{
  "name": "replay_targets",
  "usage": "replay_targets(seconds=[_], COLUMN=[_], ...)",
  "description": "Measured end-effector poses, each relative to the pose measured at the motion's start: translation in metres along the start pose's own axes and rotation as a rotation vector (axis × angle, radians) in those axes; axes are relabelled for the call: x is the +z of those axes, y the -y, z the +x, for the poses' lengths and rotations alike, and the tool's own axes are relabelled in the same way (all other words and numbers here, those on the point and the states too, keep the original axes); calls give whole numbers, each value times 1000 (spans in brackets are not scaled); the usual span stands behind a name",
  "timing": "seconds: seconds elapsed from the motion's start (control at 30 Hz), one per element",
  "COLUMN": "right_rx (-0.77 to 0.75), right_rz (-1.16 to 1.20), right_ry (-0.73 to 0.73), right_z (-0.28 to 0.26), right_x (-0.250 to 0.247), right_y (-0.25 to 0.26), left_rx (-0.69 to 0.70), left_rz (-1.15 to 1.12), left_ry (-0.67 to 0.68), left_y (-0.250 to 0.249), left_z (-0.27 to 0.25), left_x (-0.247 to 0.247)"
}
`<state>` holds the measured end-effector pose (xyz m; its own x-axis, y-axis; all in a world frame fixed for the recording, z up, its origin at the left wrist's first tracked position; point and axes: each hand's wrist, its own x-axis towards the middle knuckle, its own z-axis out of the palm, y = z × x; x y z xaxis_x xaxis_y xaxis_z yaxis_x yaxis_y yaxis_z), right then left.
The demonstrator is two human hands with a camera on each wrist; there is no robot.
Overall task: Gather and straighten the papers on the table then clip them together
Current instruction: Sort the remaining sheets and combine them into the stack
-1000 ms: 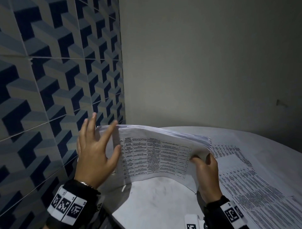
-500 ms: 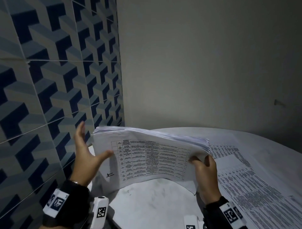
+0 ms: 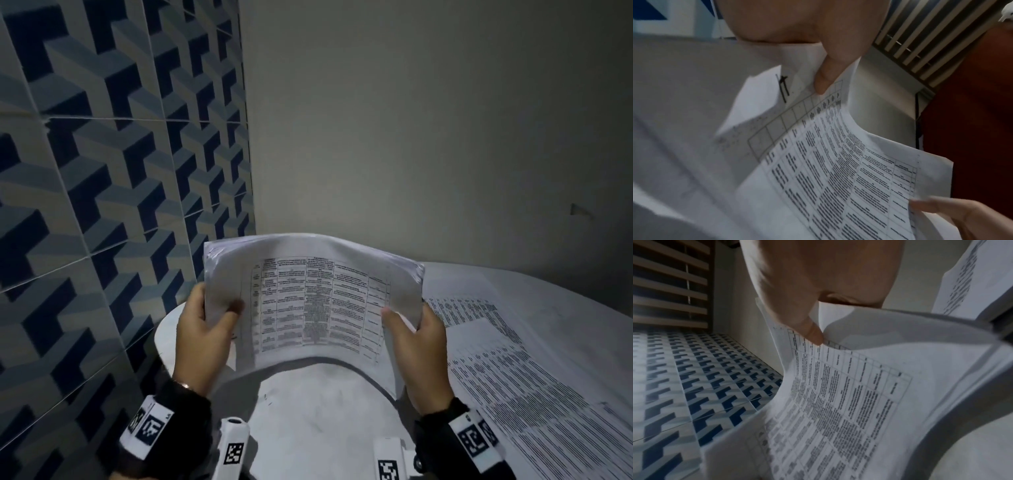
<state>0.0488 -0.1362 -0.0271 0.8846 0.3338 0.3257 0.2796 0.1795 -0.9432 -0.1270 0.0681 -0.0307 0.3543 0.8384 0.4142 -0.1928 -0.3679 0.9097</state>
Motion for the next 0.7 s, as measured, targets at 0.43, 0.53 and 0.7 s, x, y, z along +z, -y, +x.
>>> replay_targets(seconds=[0.43,0.53,0.7], right_rx=[131,94,121], right_rz=[138,116,187], right_ry=[-24,18,17], right_z=[6,8,22], right_x=[-2,1,-14], right_y=[-3,4,10], left_rx=[-176,-141,-211], left_rz=[-189,-209,-302], left_ry=[24,49,90], left_y=[22,14,18], left_z=[-2,2,22], left_x=[-16,-14,-36])
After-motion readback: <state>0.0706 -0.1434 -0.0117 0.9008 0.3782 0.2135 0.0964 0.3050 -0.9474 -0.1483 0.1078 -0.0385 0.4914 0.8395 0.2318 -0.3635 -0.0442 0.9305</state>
